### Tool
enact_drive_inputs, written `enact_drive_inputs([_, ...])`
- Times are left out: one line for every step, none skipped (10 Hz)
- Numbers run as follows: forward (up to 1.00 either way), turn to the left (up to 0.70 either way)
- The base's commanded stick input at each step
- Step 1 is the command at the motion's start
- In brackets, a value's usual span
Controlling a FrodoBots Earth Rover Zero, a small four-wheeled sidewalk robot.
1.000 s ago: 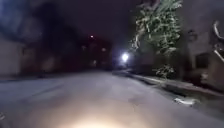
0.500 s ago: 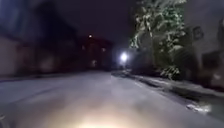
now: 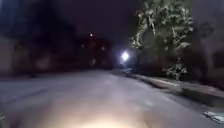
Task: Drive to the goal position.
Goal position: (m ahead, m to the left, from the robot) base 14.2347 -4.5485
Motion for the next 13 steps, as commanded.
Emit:
enact_drive_inputs([0.7,0.0])
enact_drive_inputs([0.7,0.0])
enact_drive_inputs([0.7,0.0])
enact_drive_inputs([0.7,0.0])
enact_drive_inputs([0.7,0.0])
enact_drive_inputs([0.7,0.0])
enact_drive_inputs([0.7,0.0])
enact_drive_inputs([0.7,0.0])
enact_drive_inputs([0.7,0.0])
enact_drive_inputs([0.7,0.0])
enact_drive_inputs([0.7,0.0])
enact_drive_inputs([0.7,-0.06])
enact_drive_inputs([0.7,-0.26])
